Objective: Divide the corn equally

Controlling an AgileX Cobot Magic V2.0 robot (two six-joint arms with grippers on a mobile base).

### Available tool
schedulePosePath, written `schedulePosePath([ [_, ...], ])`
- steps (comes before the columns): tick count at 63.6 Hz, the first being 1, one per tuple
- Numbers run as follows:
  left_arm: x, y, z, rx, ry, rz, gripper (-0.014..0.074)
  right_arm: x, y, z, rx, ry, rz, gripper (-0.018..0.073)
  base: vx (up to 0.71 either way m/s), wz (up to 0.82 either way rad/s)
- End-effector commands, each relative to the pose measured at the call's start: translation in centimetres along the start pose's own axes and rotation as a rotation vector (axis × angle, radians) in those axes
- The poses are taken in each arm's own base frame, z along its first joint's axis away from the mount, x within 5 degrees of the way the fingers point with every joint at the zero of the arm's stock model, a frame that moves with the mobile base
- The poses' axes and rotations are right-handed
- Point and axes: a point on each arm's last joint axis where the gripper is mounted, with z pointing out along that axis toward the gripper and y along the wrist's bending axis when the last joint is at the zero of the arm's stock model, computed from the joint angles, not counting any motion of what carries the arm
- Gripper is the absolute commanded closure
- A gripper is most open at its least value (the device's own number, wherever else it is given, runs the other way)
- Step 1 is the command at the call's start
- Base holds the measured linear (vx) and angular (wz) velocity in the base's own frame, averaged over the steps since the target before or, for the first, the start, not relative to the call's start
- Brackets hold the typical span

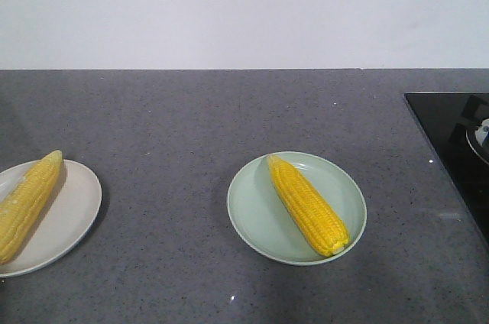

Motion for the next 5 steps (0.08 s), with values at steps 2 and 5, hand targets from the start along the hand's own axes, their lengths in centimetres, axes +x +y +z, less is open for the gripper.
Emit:
schedulePosePath([
  [2, -0.87, 0.05, -0.18, -0.006, -0.097, -0.011, 0.0603, -0.45, -0.01, -0.05, 0.004, -0.077, -0.019, 0.0564, 0.00, 0.00],
  [5, -0.87, 0.05, -0.18, -0.006, -0.097, -0.011, 0.0603, -0.45, -0.01, -0.05, 0.004, -0.077, -0.019, 0.0564, 0.00, 0.00],
])
